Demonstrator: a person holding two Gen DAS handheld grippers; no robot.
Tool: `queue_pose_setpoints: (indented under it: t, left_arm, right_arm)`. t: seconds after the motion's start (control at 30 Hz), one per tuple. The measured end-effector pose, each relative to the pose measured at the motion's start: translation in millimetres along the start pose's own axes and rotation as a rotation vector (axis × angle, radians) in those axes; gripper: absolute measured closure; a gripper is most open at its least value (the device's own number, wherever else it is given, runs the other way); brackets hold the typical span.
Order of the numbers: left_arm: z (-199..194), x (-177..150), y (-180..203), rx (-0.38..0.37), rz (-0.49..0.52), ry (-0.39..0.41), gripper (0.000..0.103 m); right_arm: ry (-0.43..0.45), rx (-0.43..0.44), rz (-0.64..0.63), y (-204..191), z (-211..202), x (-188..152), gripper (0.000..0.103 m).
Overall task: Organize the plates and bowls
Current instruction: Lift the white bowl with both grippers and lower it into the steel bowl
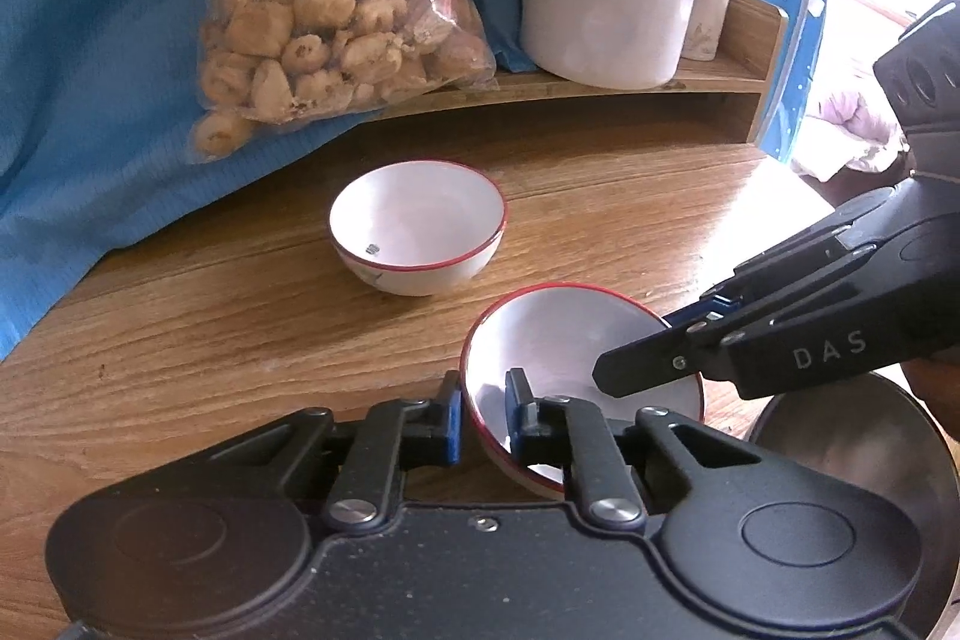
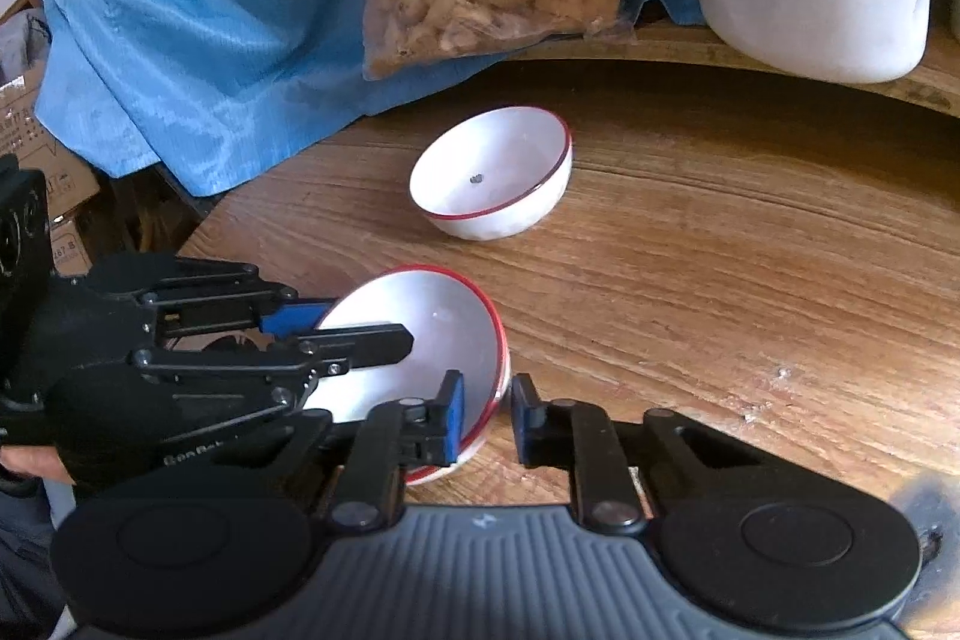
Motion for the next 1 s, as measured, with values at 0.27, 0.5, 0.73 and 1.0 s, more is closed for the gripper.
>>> queue_pose_setpoints:
  t: [0.27, 0.5, 0.73, 1.0]
  left_arm:
    - [-19, 10, 0, -0.004, -0.041, 0.071, 0.097]
    - [-40, 16, 10, 0.002, -0.033, 0.129, 0.097]
    - [-72, 17, 29, -0.027, -0.001, 0.191, 0.097]
    - [-95, 5, 49, -0.059, 0.021, 0.209, 0.097]
  right_arm:
    - [0.049, -0.036, 0.031, -2, -10, 2, 0.095]
    - [0.113, -0.048, 0.018, -9, -32, 6, 0.095]
    - [0.169, -0.068, -0.003, -21, -67, 1, 0.095]
    - [0.187, -0.106, -0.032, -39, -102, -15, 0.095]
Point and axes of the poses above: each gripper's, at about its wrist camera, not at the fingertips, and z roughly the way its jaws point, y to its right, x to its top, the point moved 4 cm from there along z, roughly the way its jaws point, and after that the axes turned 5 degrees about -z, right-handed, at the moved point
